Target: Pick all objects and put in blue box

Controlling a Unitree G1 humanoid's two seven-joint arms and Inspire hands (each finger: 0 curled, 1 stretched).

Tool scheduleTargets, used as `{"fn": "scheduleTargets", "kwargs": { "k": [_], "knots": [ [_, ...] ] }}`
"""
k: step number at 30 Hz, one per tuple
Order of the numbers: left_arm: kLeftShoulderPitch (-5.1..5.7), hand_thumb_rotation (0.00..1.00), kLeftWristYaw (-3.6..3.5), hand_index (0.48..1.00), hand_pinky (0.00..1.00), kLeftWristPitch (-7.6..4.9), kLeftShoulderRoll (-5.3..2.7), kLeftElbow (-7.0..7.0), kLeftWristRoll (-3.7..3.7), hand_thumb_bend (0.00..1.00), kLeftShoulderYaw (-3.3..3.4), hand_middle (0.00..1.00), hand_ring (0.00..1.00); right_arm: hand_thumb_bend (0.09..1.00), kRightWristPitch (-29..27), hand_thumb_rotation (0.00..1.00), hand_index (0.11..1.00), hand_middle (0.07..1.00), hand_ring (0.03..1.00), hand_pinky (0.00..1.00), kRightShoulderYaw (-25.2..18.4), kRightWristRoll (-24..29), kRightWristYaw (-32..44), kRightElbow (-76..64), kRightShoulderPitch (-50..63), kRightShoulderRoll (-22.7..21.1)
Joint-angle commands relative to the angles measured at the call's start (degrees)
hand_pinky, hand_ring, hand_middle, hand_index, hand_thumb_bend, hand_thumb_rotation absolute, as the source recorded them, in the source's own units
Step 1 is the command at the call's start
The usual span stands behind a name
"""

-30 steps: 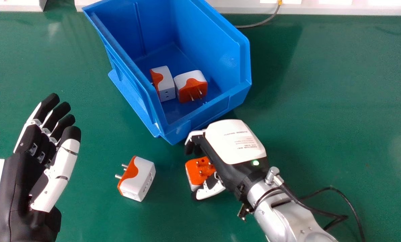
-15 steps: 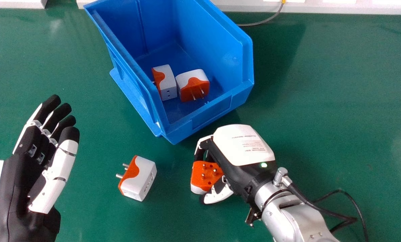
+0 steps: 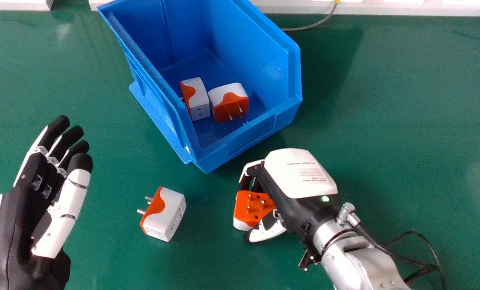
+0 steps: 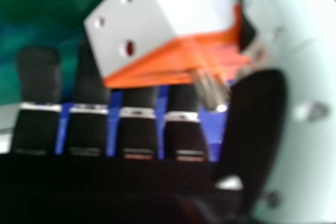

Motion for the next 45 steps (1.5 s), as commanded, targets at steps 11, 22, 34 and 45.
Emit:
{"fn": "scheduleTargets", "kwargs": {
  "k": [11,22,34,45],
  "knots": [
    [0.93,0.44,-0.24,0.877,0.85,-1.22,0.10,-1.28,0.17,0.46,0.17,0.88,0.87,0.489,-0.21,0.00,0.538,0.533,0.425,0.28,-3.17,1.95,2.30,-10.17,4.09,-0.62],
    [0.87,0.44,0.60,0.866,0.84,-0.98,-0.24,-1.75,0.69,0.46,-0.46,0.87,0.86,0.486,3.04,0.00,0.531,0.541,0.427,0.28,-5.45,2.02,8.49,-22.23,9.86,-0.69],
    [0.34,0.43,0.85,0.859,0.83,-0.85,-0.02,-1.39,1.04,0.45,-0.51,0.87,0.86,0.485,0.86,0.00,0.525,0.554,0.431,0.28,-8.50,2.16,11.80,-36.28,16.59,-3.74],
    [0.16,0.43,1.15,0.861,0.83,-0.14,-0.02,-1.63,0.83,0.45,-0.46,0.87,0.86,0.488,-2.65,0.00,0.528,0.536,0.423,0.29,-13.51,6.33,11.55,-44.14,15.52,-1.45]
  ]
}}
